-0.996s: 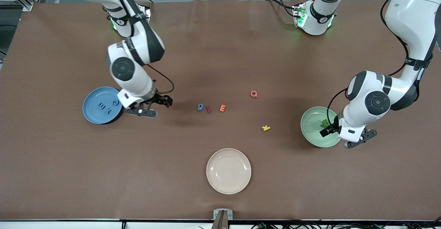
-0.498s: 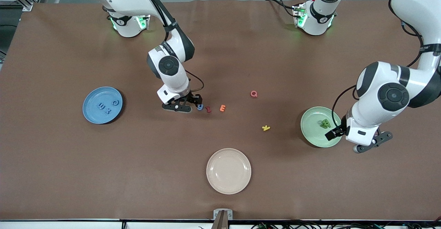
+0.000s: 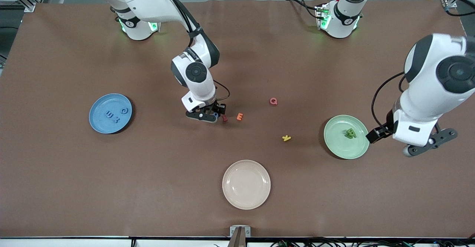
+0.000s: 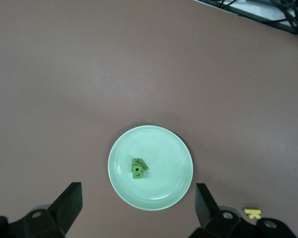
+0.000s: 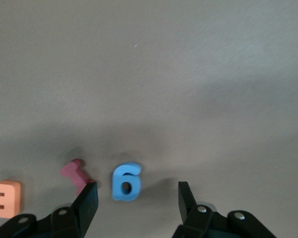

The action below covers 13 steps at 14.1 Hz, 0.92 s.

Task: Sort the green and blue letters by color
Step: 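Reach the right gripper to the blue 6 while the left gripper withdraws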

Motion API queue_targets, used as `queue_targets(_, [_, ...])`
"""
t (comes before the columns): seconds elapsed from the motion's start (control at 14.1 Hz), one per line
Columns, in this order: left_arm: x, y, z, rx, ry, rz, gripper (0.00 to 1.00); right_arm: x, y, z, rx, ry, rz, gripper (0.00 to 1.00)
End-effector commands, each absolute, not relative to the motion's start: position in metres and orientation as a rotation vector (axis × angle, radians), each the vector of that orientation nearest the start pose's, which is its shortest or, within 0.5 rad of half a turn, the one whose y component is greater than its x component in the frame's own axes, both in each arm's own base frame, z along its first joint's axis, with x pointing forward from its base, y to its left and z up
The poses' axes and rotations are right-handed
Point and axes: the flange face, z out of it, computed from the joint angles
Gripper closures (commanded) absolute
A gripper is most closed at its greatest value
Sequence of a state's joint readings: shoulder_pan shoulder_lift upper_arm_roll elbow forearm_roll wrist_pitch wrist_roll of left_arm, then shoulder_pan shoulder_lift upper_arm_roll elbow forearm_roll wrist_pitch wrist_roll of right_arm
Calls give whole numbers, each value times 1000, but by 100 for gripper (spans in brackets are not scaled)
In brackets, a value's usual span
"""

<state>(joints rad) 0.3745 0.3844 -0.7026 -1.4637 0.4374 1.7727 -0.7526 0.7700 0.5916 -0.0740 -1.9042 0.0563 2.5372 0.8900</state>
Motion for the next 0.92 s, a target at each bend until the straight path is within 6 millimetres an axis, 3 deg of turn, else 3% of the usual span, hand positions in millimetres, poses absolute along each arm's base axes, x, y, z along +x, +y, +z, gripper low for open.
queue_targets(0.0, [638, -111, 539, -2926, -486, -133, 0, 491, 419, 181, -3098, 391, -56, 26])
queue_targets(0.21, [628, -94, 571, -3012, -411, -126, 0, 488, 422, 182, -3103, 378, -51, 27])
queue_targets(0.28, [622, -82, 589, -3018, -376, -154, 0, 488, 421, 181, -3105, 380, -49, 27])
queue_targets(0.5, [602, -56, 618, -3081, -356, -132, 0, 487, 418, 180, -3126, 385, -17, 27])
queue_targets(0.64, [585, -44, 630, -3105, -288, -109, 0, 487, 416, 183, -3140, 387, 8, 27])
queue_targets(0.85, [551, -28, 631, -3181, -310, -74, 0, 487, 414, 181, -3151, 384, 12, 27])
